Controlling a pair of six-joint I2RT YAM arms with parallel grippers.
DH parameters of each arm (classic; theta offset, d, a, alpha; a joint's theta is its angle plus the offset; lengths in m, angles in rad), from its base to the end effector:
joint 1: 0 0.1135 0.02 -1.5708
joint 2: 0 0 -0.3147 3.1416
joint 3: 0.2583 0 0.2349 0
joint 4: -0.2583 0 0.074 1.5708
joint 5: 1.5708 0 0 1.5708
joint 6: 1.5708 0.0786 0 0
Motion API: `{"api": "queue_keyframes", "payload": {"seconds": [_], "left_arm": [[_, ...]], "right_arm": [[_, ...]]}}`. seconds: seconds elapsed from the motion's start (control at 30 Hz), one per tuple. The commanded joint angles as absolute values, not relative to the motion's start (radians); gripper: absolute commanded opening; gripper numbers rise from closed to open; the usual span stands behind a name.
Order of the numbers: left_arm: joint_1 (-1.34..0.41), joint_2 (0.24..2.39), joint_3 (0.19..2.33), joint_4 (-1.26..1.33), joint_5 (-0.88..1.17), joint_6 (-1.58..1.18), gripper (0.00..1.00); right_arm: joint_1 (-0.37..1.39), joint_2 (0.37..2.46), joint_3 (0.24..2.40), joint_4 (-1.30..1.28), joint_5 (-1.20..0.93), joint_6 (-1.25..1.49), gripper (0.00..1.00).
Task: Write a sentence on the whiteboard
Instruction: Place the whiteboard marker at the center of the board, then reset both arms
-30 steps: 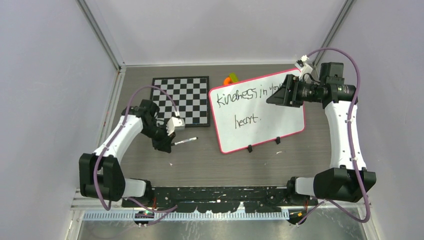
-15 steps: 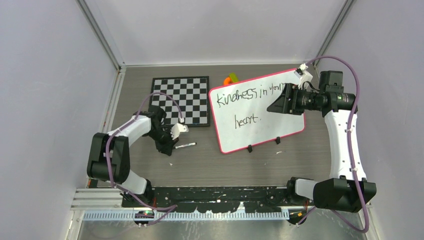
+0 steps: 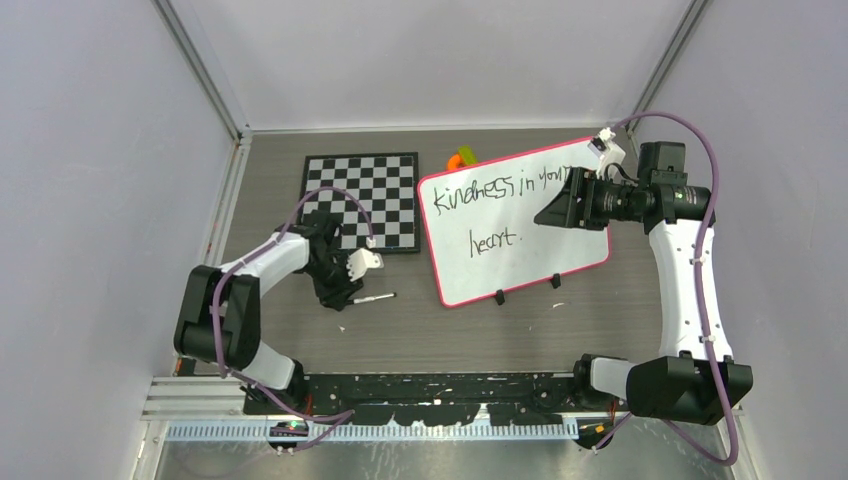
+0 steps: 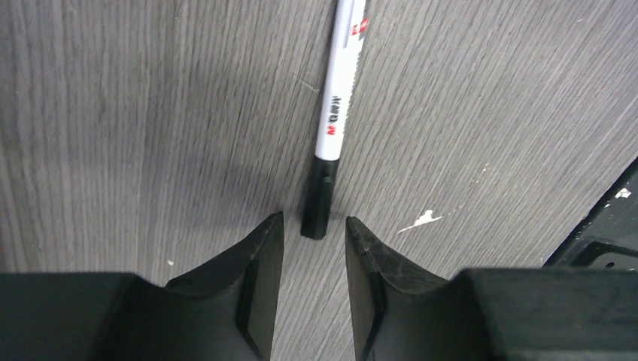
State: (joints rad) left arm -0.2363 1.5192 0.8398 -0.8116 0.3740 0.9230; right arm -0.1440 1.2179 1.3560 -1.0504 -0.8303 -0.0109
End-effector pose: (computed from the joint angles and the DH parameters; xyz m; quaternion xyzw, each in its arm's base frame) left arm 0.2168 -0.0817 0.1851 0.5440 0.8173 -0.1617 0.0994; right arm 0.2118 0.0279 0.3990 -0.0725 0.8727 0.3576 0.3245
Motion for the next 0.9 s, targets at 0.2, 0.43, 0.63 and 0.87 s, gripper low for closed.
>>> {"api": "queue_keyframes", "payload": {"seconds": [0.2,0.43,0.63,0.87], "left_arm": [[-0.238,1.361,0.998,-0.954,0.424,0.861,0.51],[-0.137,1.340,1.299,-1.015,0.500,0.677,0.91],[-0.013,1.448,1.574,-1.069,0.586,0.438,1.00],[0.137,1.477,1.511,-0.889,0.569,0.207,1.00]], "right_arm": [[-0.160,1.233,1.388,-1.099,-0.804,-0.112,0.78],[-0.272,1.311,1.497,-1.187,-0.803,-0.247,0.82],[-0.456,1.400,1.574,-1.237,-0.801,-0.384,0.89],[-0.626,1.504,1.545,-1.232,-0.790,-0.498,0.90]]}}
